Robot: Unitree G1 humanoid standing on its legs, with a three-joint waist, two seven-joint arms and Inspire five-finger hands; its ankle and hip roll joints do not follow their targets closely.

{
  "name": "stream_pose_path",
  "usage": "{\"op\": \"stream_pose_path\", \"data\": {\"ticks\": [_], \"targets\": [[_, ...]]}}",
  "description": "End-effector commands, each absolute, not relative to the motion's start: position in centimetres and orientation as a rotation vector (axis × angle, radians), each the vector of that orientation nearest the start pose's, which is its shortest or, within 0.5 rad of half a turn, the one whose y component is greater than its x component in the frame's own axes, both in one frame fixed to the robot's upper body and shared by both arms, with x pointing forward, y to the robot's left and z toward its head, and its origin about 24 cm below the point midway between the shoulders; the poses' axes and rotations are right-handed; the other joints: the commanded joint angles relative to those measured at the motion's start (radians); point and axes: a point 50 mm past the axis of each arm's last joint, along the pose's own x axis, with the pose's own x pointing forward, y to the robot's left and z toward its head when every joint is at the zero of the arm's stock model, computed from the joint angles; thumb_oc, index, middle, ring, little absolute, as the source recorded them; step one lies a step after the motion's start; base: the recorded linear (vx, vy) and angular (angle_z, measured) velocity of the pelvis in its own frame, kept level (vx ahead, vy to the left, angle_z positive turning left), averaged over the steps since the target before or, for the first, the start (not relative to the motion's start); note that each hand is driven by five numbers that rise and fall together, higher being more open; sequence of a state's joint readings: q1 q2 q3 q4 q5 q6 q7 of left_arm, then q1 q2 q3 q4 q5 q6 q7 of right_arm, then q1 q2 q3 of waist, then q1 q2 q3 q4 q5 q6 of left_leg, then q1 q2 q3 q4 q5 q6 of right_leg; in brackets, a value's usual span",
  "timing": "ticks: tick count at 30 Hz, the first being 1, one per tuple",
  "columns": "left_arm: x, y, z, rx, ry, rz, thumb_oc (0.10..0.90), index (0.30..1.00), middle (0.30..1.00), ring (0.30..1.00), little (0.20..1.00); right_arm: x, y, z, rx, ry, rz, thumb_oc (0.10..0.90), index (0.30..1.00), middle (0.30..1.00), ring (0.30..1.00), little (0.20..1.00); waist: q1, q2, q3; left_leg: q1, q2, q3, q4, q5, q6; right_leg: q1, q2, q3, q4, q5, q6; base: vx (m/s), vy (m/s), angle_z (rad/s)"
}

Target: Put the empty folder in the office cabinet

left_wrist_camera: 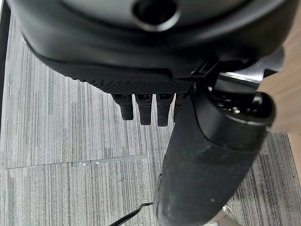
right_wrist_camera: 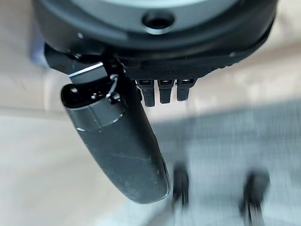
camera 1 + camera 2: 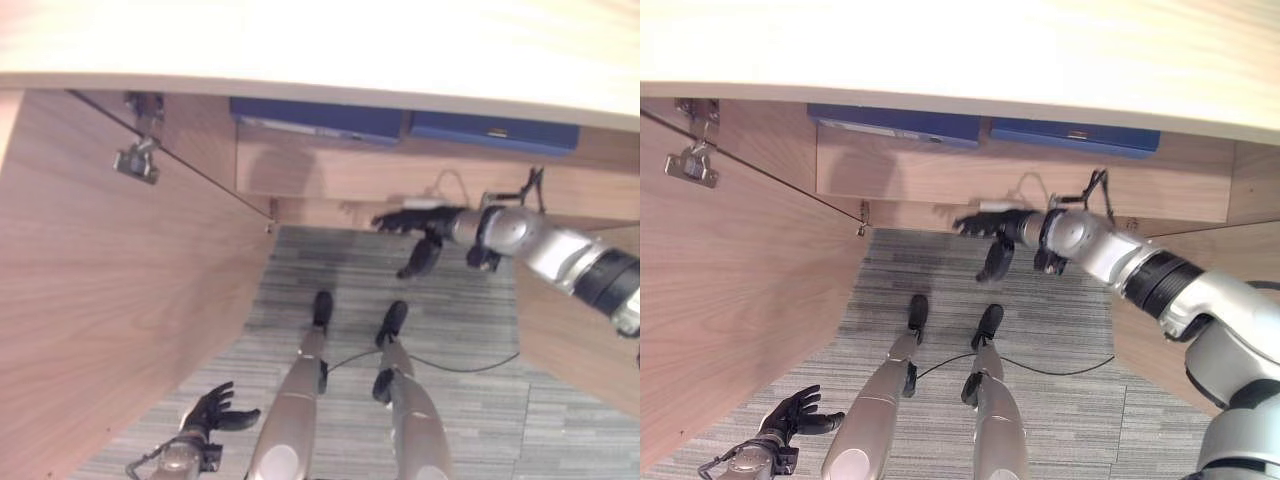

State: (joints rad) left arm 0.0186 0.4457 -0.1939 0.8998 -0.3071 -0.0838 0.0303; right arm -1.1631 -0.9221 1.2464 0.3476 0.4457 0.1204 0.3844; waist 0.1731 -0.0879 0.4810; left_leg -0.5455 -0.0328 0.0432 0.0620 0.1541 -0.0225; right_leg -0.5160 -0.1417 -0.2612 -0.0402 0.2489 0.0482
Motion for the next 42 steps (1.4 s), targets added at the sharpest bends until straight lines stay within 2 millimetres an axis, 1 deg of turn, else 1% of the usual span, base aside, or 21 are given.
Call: {"op": "stream_pose_path", "data": {"ticks": [1, 2, 3, 8, 9, 10, 14, 15, 16, 18, 19, 21, 22, 25, 26, 28, 30, 32, 37, 40, 42], "targets": [[10.8, 29.8, -12.0, 0.239, 0.959, 0.238, 0.800, 0.900, 0.900, 0.900, 0.900, 35.2, -14.7, 16.4, -1.022, 0.141, 0.862, 0.800, 0.900, 0.900, 0.900, 0.900, 0.014, 0.002, -0.007, 0.029, -0.042, -0.047, 0.037, -0.130, 0.005, 0.004, -0.018, -0.040, 0.047, -0.072, 0.091, 0.00, 0.000, 0.00], [10.8, 29.8, -12.0, 0.240, 0.959, 0.238, 0.800, 0.900, 0.900, 0.900, 0.900, 35.2, -14.7, 16.4, -1.021, 0.141, 0.862, 0.800, 0.900, 0.900, 0.900, 0.900, 0.014, 0.002, -0.007, 0.029, -0.042, -0.047, 0.037, -0.130, 0.005, 0.004, -0.018, -0.040, 0.047, -0.072, 0.091, 0.00, 0.000, 0.00], [10.7, 29.4, -12.3, 0.223, 0.967, 0.247, 0.800, 0.900, 0.900, 0.900, 0.900, 35.6, -15.0, 14.7, -0.958, 0.155, 0.807, 0.800, 0.900, 0.900, 0.900, 0.900, 0.017, 0.000, -0.023, 0.048, -0.042, -0.049, 0.028, -0.129, 0.008, 0.022, -0.018, -0.041, 0.044, -0.073, 0.092, 0.00, 0.000, 0.00], [10.4, 29.8, -12.2, 0.237, 0.974, 0.256, 0.800, 0.900, 0.900, 0.900, 0.900, 35.1, -14.4, 12.9, -0.902, 0.161, 0.816, 0.800, 0.900, 0.900, 0.900, 0.900, 0.016, -0.005, -0.054, 0.090, -0.045, -0.054, 0.000, -0.128, 0.010, 0.063, -0.015, -0.043, 0.031, -0.074, 0.097, 0.03, 0.015, 0.00], [10.4, 30.0, -12.1, 0.232, 0.966, 0.270, 0.800, 0.900, 0.900, 0.900, 0.900, 35.2, -14.4, 13.2, -0.880, 0.134, 0.797, 0.800, 0.900, 0.900, 0.900, 0.900, 0.008, -0.010, -0.055, 0.084, -0.054, -0.047, -0.002, -0.100, 0.017, 0.060, -0.027, -0.052, 0.029, -0.055, 0.090, -0.04, 0.042, 0.02], [10.4, 30.1, -12.0, 0.226, 0.964, 0.283, 0.800, 0.900, 0.900, 0.900, 0.900, 35.3, -14.4, 13.8, -0.875, 0.090, 0.770, 0.800, 0.900, 0.900, 0.900, 0.900, 0.004, -0.013, -0.059, 0.093, -0.055, -0.046, -0.011, -0.098, 0.018, 0.067, -0.026, -0.051, 0.025, -0.054, 0.091, -0.05, 0.044, 0.04], [10.3, 30.4, -11.9, 0.205, 0.945, 0.351, 0.800, 0.900, 0.900, 0.900, 0.900, 35.4, -13.7, 18.6, -0.756, -0.237, 0.590, 0.800, 0.900, 0.900, 0.900, 0.900, -0.016, -0.023, -0.070, 0.110, -0.048, -0.044, -0.042, -0.083, 0.021, 0.073, -0.016, -0.045, 0.012, -0.050, 0.093, 0.00, 0.005, -0.01], [10.4, 30.3, -11.9, 0.205, 0.938, 0.358, 0.800, 0.900, 0.900, 0.900, 0.900, 35.0, -13.6, 19.9, -0.722, -0.329, 0.547, 0.800, 0.900, 0.900, 0.900, 0.900, -0.022, -0.023, -0.072, 0.112, -0.047, -0.044, -0.051, -0.079, 0.022, 0.072, -0.015, -0.046, 0.010, -0.050, 0.094, 0.00, 0.000, 0.00], [10.4, 30.2, -11.9, 0.206, 0.925, 0.369, 0.800, 0.900, 0.900, 0.900, 0.900, 34.2, -13.7, 22.4, -0.676, -0.494, 0.462, 0.800, 0.900, 0.900, 0.900, 0.900, -0.033, -0.024, -0.074, 0.111, -0.044, -0.047, -0.064, -0.071, 0.025, 0.068, -0.015, -0.046, 0.010, -0.050, 0.094, 0.00, 0.000, 0.00], [10.4, 30.2, -11.9, 0.207, 0.925, 0.369, 0.800, 0.900, 0.900, 0.900, 0.900, 34.2, -13.8, 22.4, -0.676, -0.493, 0.461, 0.800, 0.900, 0.900, 0.900, 0.900, -0.032, -0.024, -0.075, 0.111, -0.044, -0.047, -0.064, -0.071, 0.025, 0.068, -0.015, -0.046, 0.010, -0.050, 0.094, 0.00, 0.000, 0.00], [10.5, 30.2, -11.7, 0.216, 0.912, 0.372, 0.800, 0.900, 0.900, 0.900, 0.900, 32.8, -13.6, 24.0, -0.674, -0.619, 0.442, 0.800, 0.900, 0.900, 0.900, 0.900, -0.039, -0.023, -0.073, 0.109, -0.043, -0.052, -0.075, -0.064, 0.026, 0.059, -0.013, -0.047, 0.011, -0.051, 0.094, -0.01, -0.002, -0.06], [10.2, 30.2, -11.5, 0.217, 0.895, 0.372, 0.800, 0.900, 0.900, 0.900, 0.900, 31.5, -13.7, 24.4, -0.727, -0.669, 0.467, 0.800, 0.900, 0.900, 0.900, 0.900, -0.043, -0.025, -0.067, 0.107, -0.042, -0.059, -0.087, -0.055, 0.027, 0.052, -0.011, -0.051, 0.011, -0.050, 0.094, 0.00, 0.000, 0.00], [10.2, 30.2, -11.5, 0.217, 0.895, 0.372, 0.800, 0.900, 0.900, 0.900, 0.900, 31.5, -13.7, 24.4, -0.727, -0.668, 0.467, 0.800, 0.900, 0.900, 0.900, 0.900, -0.043, -0.025, -0.067, 0.107, -0.042, -0.059, -0.087, -0.055, 0.027, 0.052, -0.011, -0.051, 0.011, -0.050, 0.094, 0.00, 0.000, 0.00], [9.4, 30.7, -11.5, 0.219, 0.909, 0.387, 0.800, 0.900, 0.900, 0.900, 0.900, 30.7, -13.3, 23.9, -0.922, -0.624, 0.587, 0.800, 0.900, 0.900, 0.900, 0.900, -0.041, -0.031, -0.063, 0.100, -0.038, -0.068, -0.102, -0.044, 0.023, 0.040, -0.009, -0.057, 0.009, -0.048, 0.095, 0.00, 0.000, 0.00], [9.4, 30.6, -11.5, 0.218, 0.909, 0.387, 0.800, 0.900, 0.900, 0.900, 0.900, 30.8, -13.3, 23.9, -0.922, -0.624, 0.587, 0.800, 0.900, 0.900, 0.900, 0.900, -0.041, -0.030, -0.063, 0.100, -0.038, -0.068, -0.102, -0.044, 0.023, 0.040, -0.009, -0.058, 0.009, -0.048, 0.095, 0.00, 0.000, 0.00], [8.8, 30.8, -11.6, 0.216, 0.925, 0.390, 0.800, 0.900, 0.900, 0.900, 0.900, 29.5, -13.4, 23.9, -1.098, -0.589, 0.703, 0.800, 0.900, 0.900, 0.900, 0.900, -0.046, -0.043, -0.061, 0.094, -0.033, -0.075, -0.110, -0.038, 0.018, 0.032, -0.007, -0.060, 0.007, -0.046, 0.096, 0.00, -0.033, 0.07], [8.4, 30.9, -11.6, 0.226, 0.937, 0.382, 0.800, 0.900, 0.900, 0.900, 0.900, 29.3, -14.0, 24.1, -1.098, -0.577, 0.694, 0.800, 0.900, 0.900, 0.900, 0.900, -0.045, -0.044, -0.059, 0.092, -0.032, -0.079, -0.112, -0.036, 0.018, 0.027, -0.006, -0.062, 0.008, -0.045, 0.096, -0.01, -0.021, 0.10], [8.1, 30.7, -11.7, 0.224, 0.942, 0.374, 0.800, 0.900, 0.900, 0.900, 0.900, 29.7, -14.4, 24.3, -1.108, -0.574, 0.664, 0.800, 0.900, 0.900, 0.900, 0.900, -0.041, -0.044, -0.056, 0.089, -0.032, -0.079, -0.112, -0.035, 0.019, 0.023, -0.004, -0.062, 0.007, -0.043, 0.096, -0.01, -0.003, 0.09], [8.2, 30.8, -11.5, 0.245, 0.931, 0.366, 0.800, 0.900, 0.900, 0.900, 0.900, 30.9, -14.2, 26.6, -1.131, -0.701, 0.495, 0.800, 0.900, 0.900, 0.900, 0.900, -0.030, -0.036, -0.047, 0.080, -0.031, -0.077, -0.108, -0.034, 0.020, 0.015, -0.001, -0.063, 0.005, -0.042, 0.094, -0.01, -0.001, -0.03], [8.5, 30.9, -11.3, 0.258, 0.918, 0.370, 0.800, 0.900, 0.900, 0.900, 0.900, 32.1, -13.4, 27.9, -1.155, -0.771, 0.393, 0.800, 0.900, 0.900, 0.900, 0.900, -0.019, -0.026, -0.045, 0.075, -0.033, -0.076, -0.104, -0.035, 0.022, 0.009, -0.001, -0.062, 0.006, -0.042, 0.092, 0.00, 0.000, 0.00], [8.7, 30.9, -11.2, 0.263, 0.908, 0.375, 0.800, 0.900, 0.900, 0.900, 0.900, 33.2, -12.6, 28.6, -1.112, -0.785, 0.346, 0.800, 0.900, 0.900, 0.900, 0.900, -0.010, -0.018, -0.045, 0.073, -0.034, -0.077, -0.102, -0.035, 0.023, 0.006, -0.002, -0.061, 0.009, -0.042, 0.090, 0.00, 0.000, 0.00]]}}
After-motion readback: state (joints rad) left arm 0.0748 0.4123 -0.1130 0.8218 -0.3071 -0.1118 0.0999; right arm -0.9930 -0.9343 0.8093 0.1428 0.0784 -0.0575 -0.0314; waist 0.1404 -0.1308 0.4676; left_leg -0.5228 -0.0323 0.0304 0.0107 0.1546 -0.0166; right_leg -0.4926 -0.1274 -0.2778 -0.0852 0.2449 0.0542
